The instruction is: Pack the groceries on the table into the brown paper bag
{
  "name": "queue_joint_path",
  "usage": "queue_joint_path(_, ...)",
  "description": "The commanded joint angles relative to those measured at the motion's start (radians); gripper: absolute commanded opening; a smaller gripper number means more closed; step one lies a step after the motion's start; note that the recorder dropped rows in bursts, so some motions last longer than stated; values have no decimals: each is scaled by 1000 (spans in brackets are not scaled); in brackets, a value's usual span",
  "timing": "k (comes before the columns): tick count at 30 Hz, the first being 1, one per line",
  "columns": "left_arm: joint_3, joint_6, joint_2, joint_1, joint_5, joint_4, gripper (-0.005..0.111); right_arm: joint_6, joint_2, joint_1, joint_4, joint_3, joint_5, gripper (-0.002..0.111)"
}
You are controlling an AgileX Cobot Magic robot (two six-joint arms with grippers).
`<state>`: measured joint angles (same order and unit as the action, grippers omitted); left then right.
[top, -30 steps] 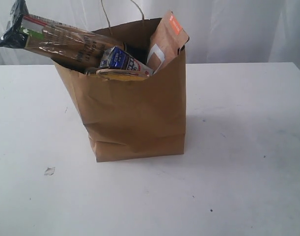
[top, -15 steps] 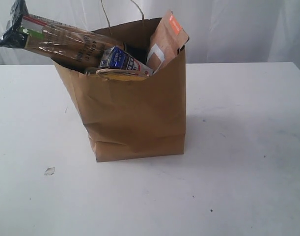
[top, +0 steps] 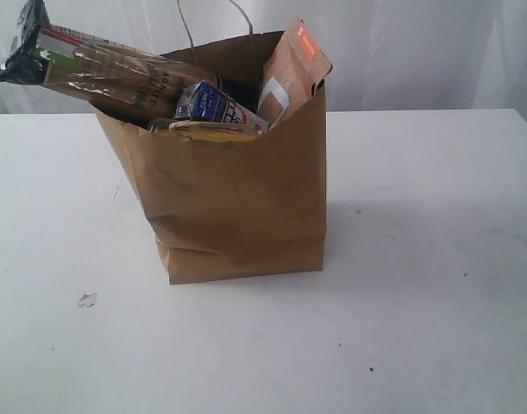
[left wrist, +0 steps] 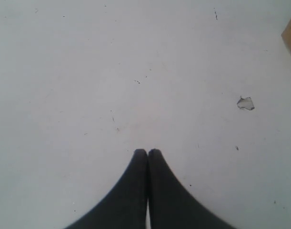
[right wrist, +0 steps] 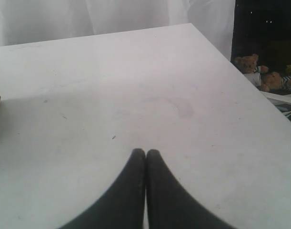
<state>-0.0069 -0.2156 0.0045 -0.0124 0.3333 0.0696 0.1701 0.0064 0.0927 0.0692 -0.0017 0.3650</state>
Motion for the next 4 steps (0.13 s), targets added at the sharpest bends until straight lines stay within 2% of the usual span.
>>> queue_joint_path(1,7,-7,-5,5,36,-7,0,-9,-6,-3,10,2,-7,0)
queue_joint_path(4,7,-7,-5,5,36,-7,0,-9,-6,-3,10,2,-7,0)
